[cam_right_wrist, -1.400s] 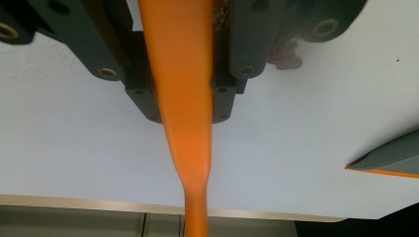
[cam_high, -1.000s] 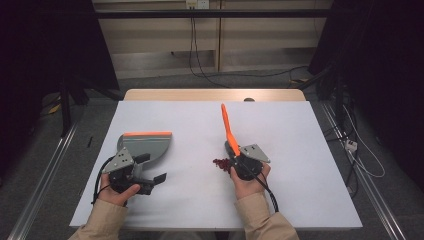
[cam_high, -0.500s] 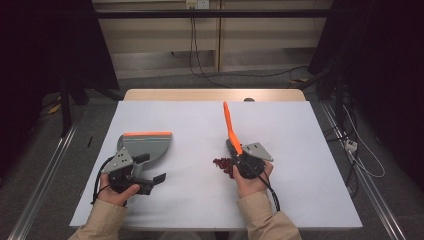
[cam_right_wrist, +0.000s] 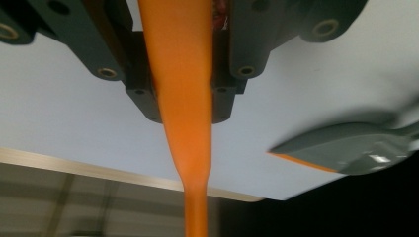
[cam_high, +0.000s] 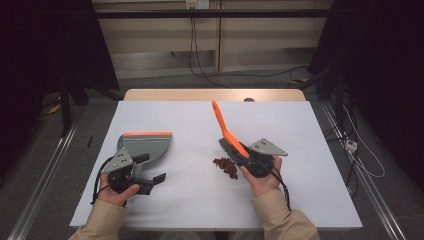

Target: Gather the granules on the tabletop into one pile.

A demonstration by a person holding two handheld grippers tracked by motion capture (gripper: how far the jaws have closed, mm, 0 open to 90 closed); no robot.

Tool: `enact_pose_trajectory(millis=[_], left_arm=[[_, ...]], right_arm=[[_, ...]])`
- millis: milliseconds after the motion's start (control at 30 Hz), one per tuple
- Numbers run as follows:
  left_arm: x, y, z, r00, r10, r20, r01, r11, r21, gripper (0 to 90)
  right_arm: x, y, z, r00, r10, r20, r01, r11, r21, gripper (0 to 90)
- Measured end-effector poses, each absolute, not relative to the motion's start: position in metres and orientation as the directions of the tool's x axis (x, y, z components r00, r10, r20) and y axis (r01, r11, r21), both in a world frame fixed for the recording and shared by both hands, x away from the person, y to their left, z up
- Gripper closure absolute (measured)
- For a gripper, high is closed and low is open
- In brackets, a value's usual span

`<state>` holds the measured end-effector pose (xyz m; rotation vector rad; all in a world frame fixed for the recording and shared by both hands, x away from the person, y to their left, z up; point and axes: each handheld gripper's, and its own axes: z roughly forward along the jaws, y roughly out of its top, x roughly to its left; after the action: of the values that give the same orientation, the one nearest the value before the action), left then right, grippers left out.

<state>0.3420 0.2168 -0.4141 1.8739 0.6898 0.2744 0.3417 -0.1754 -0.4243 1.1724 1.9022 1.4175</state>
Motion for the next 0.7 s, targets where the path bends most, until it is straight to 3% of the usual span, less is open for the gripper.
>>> enact_pose_trajectory(millis=[300, 700], left_arm=[[0.343, 0.216, -0.415, 0.805, 0.579, -0.131, 0.338, -0.266, 0.903, 5.6], [0.343, 0.218, -0.416, 0.804, 0.58, -0.134, 0.339, -0.262, 0.904, 5.6]], right_arm=[[0.352, -0.19, -0.425, -0.656, 0.737, 0.164, 0.335, 0.089, 0.938, 71.2], [0.369, -0.191, -0.429, -0.779, 0.61, 0.145, 0.312, 0.177, 0.934, 71.2]])
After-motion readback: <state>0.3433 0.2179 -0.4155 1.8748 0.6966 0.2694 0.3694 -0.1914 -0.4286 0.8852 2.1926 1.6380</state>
